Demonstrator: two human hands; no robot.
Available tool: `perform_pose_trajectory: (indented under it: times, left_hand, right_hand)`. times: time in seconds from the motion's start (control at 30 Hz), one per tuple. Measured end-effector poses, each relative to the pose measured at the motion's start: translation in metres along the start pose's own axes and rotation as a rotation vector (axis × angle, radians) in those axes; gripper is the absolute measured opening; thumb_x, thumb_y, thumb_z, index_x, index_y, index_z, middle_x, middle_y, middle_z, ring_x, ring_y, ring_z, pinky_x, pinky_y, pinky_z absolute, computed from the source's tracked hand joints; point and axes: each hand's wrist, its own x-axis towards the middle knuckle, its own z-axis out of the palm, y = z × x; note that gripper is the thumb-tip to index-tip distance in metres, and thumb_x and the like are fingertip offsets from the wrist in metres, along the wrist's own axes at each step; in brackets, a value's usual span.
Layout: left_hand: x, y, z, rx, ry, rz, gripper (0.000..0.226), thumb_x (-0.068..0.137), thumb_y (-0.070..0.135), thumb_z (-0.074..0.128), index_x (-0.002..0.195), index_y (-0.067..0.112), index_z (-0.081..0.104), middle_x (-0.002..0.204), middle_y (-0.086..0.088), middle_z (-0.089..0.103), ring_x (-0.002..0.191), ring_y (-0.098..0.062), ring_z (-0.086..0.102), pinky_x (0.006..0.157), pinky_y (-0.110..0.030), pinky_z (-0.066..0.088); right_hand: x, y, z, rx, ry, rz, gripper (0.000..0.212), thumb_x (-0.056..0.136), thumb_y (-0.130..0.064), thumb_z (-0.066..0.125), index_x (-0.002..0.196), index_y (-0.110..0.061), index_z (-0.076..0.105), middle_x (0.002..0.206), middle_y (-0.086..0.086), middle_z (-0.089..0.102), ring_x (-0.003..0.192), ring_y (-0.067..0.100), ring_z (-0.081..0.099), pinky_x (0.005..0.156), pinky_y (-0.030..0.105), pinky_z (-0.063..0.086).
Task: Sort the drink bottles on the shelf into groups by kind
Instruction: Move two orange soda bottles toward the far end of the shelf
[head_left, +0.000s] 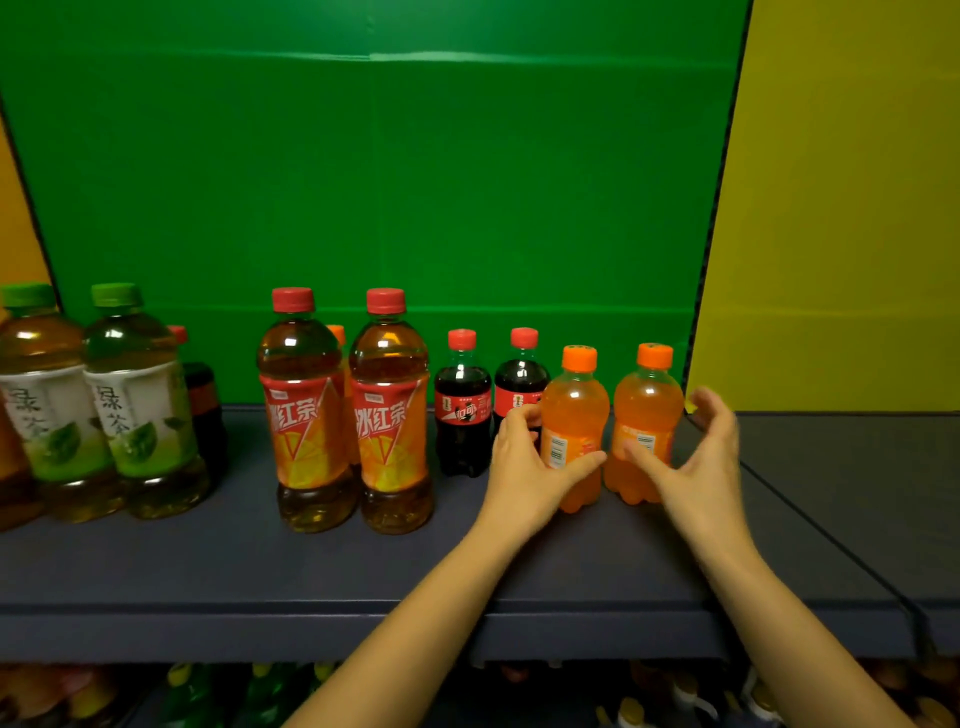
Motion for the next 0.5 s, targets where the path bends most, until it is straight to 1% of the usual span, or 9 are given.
perform_pose_trajectory:
  times: [0.03, 0.1, 0.17, 0.2, 0.27, 0.3, 0.37, 0.43, 0.5]
  left_hand:
    - [-0.010, 0.004, -0.012, 0.037, 0.037, 0.055, 0.057, 0.071, 0.031, 0.077, 0.117, 0.016, 0.049, 0.115, 0.002, 0.053, 0.103, -0.010, 0.050, 0.090, -0.021, 0.042]
    - [-0.032, 0.008, -0.041, 0.077, 0.125, 0.186, 0.023, 0.079, 0.020, 0.071, 0.097, 0.014, 0.060, 0.096, 0.002, 0.061, 0.081, -0.005, 0.054, 0.073, -0.015, 0.044]
    - [-0.051, 0.005, -0.073, 0.070, 0.193, 0.225, 0.005, 0.081, 0.015, 0.068, 0.081, 0.013, 0.064, 0.077, 0.002, 0.064, 0.067, -0.008, 0.056, 0.062, -0.015, 0.044]
    - [-0.059, 0.003, -0.089, 0.060, 0.243, 0.224, 0.005, 0.081, 0.015, 0.069, 0.078, 0.014, 0.065, 0.074, 0.002, 0.065, 0.066, -0.011, 0.058, 0.061, -0.018, 0.045]
    - [-0.068, -0.003, -0.124, 0.063, 0.372, 0.228, 0.005, 0.080, 0.019, 0.069, 0.078, 0.018, 0.065, 0.076, 0.000, 0.066, 0.069, -0.015, 0.060, 0.064, -0.023, 0.048]
    - [-0.072, -0.005, -0.141, 0.085, 0.437, 0.244, 0.006, 0.080, 0.024, 0.068, 0.081, 0.019, 0.064, 0.081, -0.001, 0.065, 0.073, -0.013, 0.060, 0.066, -0.023, 0.048]
    - [-0.072, -0.010, -0.170, 0.139, 0.548, 0.276, 0.019, 0.078, 0.035, 0.063, 0.089, 0.020, 0.061, 0.092, -0.001, 0.061, 0.081, -0.009, 0.058, 0.071, -0.019, 0.047]
    - [-0.067, -0.018, -0.190, 0.165, 0.596, 0.241, 0.035, 0.075, 0.041, 0.064, 0.101, 0.020, 0.056, 0.101, -0.004, 0.056, 0.083, -0.007, 0.053, 0.071, -0.013, 0.044]
    - [-0.059, -0.026, -0.200, 0.132, 0.555, 0.141, 0.055, 0.071, 0.040, 0.072, 0.116, 0.020, 0.048, 0.112, -0.004, 0.051, 0.088, -0.006, 0.049, 0.073, -0.011, 0.043]
  right_hand:
    - [-0.005, -0.009, -0.003, 0.002, 0.033, -0.062, 0.073, 0.075, -0.012, 0.075, 0.136, -0.012, 0.034, 0.138, 0.007, 0.039, 0.129, 0.019, 0.036, 0.100, 0.024, 0.030]
    - [-0.015, -0.026, -0.005, 0.030, 0.063, -0.198, 0.053, 0.079, -0.006, 0.070, 0.125, -0.013, 0.045, 0.123, 0.002, 0.045, 0.117, 0.015, 0.044, 0.091, 0.010, 0.031]
    - [-0.024, -0.042, -0.001, 0.087, 0.025, -0.297, 0.040, 0.081, -0.003, 0.066, 0.115, -0.018, 0.050, 0.114, -0.002, 0.049, 0.106, 0.006, 0.047, 0.086, 0.001, 0.033]
    - [-0.028, -0.048, 0.004, 0.113, -0.007, -0.333, 0.036, 0.082, -0.003, 0.064, 0.111, -0.020, 0.051, 0.110, -0.003, 0.051, 0.103, 0.004, 0.048, 0.086, 0.001, 0.034]
    - [-0.034, -0.061, 0.019, 0.152, -0.070, -0.383, 0.029, 0.084, -0.006, 0.059, 0.107, -0.023, 0.053, 0.105, -0.006, 0.055, 0.100, 0.001, 0.051, 0.087, 0.003, 0.036]
    - [-0.037, -0.066, 0.029, 0.174, -0.105, -0.389, 0.027, 0.084, -0.010, 0.057, 0.107, -0.023, 0.053, 0.104, -0.007, 0.057, 0.100, 0.002, 0.053, 0.088, 0.005, 0.037]
    - [-0.043, -0.076, 0.052, 0.216, -0.184, -0.368, 0.028, 0.085, -0.018, 0.057, 0.111, -0.026, 0.051, 0.107, -0.010, 0.056, 0.105, 0.004, 0.054, 0.091, 0.010, 0.039]
    - [-0.050, -0.084, 0.075, 0.251, -0.294, -0.305, 0.038, 0.087, -0.023, 0.061, 0.120, -0.029, 0.044, 0.116, -0.012, 0.052, 0.112, 0.004, 0.050, 0.095, 0.012, 0.038]
    - [-0.056, -0.089, 0.097, 0.290, -0.411, -0.214, 0.060, 0.083, -0.029, 0.066, 0.133, -0.027, 0.033, 0.130, -0.010, 0.043, 0.119, 0.006, 0.044, 0.099, 0.018, 0.036]
